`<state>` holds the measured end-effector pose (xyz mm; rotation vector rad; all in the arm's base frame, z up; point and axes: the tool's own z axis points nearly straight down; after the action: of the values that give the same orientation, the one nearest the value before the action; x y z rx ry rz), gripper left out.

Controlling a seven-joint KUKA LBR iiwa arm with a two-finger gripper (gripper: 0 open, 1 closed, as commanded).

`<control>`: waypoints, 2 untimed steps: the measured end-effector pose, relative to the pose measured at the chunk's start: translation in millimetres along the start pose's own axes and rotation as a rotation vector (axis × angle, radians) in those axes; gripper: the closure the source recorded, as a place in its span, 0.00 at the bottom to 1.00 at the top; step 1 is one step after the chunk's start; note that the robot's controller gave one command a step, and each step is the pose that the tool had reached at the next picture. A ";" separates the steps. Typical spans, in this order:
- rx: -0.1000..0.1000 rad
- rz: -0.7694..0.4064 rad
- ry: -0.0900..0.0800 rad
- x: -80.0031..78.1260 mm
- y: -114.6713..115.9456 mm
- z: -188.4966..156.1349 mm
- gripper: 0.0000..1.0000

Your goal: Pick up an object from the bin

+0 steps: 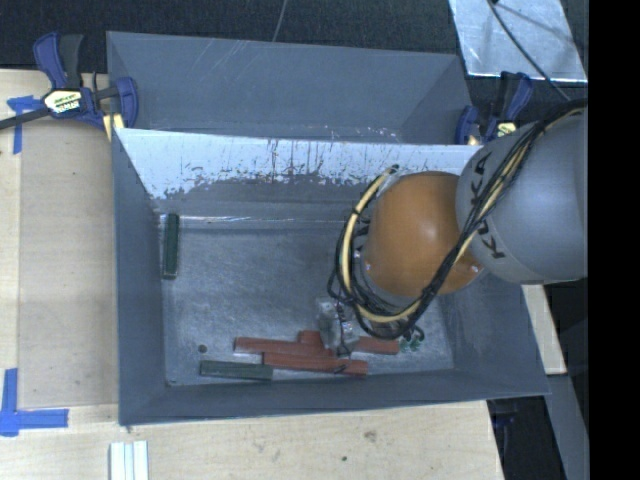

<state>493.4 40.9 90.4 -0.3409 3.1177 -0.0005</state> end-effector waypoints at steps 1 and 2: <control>-0.001 0.000 0.002 0.8 0.6 0.5 0.00; 0.001 0.039 0.004 -1.3 12.6 2.2 0.00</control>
Offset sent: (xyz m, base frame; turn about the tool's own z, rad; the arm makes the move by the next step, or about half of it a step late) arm 0.0000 0.0000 0.0000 0.0000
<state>491.9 53.5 88.2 -0.2807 3.1271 -0.0021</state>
